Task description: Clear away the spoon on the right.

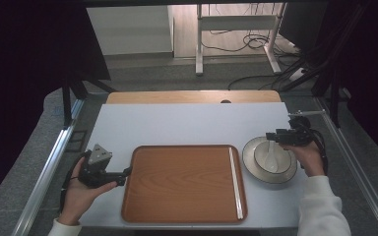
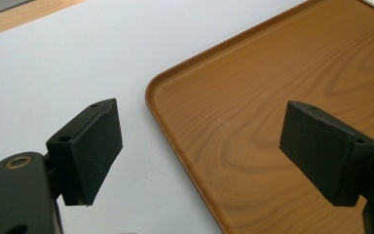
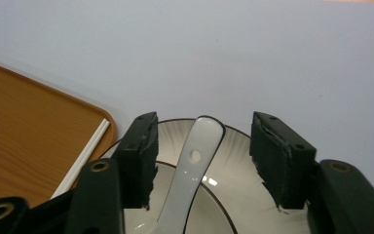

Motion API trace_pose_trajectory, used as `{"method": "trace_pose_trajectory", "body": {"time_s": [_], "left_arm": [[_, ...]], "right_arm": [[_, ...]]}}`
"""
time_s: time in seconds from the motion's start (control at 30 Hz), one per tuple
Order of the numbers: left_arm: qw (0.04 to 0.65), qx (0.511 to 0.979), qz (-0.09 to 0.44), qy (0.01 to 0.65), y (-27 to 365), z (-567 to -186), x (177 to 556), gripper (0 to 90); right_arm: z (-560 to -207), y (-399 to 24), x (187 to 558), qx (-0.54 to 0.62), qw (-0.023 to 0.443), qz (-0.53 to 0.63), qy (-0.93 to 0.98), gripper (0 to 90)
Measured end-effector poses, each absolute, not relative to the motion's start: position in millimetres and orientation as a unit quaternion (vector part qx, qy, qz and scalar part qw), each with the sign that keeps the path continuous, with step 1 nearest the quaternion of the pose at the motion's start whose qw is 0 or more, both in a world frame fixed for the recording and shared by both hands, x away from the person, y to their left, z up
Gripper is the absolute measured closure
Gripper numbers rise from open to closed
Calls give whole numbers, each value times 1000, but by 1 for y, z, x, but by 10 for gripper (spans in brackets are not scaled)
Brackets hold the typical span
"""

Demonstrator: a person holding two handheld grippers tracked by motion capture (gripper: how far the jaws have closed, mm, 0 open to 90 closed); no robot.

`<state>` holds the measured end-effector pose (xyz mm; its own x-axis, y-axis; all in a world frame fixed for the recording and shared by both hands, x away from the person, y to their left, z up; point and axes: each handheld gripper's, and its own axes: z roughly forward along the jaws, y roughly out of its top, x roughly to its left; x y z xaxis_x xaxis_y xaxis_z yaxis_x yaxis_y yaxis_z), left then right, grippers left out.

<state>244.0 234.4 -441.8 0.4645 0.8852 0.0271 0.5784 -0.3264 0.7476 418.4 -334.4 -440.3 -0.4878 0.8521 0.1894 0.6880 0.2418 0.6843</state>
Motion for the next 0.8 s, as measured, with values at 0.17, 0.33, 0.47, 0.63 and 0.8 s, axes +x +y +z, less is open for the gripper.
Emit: {"method": "trace_pose_trajectory", "body": {"time_s": [0.17,0.33,0.47,0.63,0.8], "left_arm": [[343,784,223,467,234,-442,244,150],[342,785,223,466,234,-442,244,150],[343,784,223,467,235,-442,244,150],[343,784,223,467,235,-442,244,150],[343,784,223,467,235,-443,244,150]], "right_arm": [[-448,-336,425,507,80,377,771,532],[-454,-338,428,517,55,385,763,655],[-454,-342,427,526,45,397,750,712],[-450,-345,424,528,47,416,739,763],[-443,-344,420,518,51,431,737,844]]}}
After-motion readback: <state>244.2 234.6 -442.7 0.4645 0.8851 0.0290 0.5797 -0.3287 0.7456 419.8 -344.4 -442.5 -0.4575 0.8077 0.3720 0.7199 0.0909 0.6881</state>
